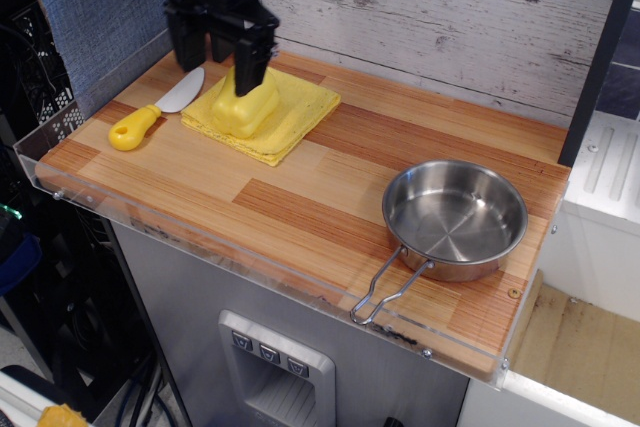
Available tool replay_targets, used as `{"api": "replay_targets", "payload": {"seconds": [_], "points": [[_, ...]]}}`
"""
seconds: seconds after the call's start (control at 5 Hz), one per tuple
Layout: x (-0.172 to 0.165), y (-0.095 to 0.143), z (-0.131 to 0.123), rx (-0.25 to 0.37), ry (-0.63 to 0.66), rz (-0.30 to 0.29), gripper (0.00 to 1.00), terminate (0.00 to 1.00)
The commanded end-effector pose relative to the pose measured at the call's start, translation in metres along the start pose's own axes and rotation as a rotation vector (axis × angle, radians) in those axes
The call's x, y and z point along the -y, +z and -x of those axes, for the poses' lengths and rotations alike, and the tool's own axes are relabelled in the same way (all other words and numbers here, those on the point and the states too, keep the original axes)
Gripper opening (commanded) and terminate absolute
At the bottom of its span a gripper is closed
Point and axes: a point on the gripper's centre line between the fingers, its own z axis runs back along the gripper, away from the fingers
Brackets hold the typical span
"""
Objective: Move the bell pepper and place it inside of the pot.
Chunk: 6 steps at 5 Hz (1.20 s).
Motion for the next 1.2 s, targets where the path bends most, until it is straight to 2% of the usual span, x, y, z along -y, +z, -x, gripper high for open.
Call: {"api": "replay_targets", "payload": {"seconds": [0.0,0.4,1.0], "points": [[-0.007,0.003,-0.001,0.022,0.031,-0.005,1.0,0.0],[-0.007,-0.014,-0.005,-0.006,0.066,0.023,1.0,0.0],[-0.007,-0.029,-0.013,-0.035,0.083,0.025,1.0,0.0]]}}
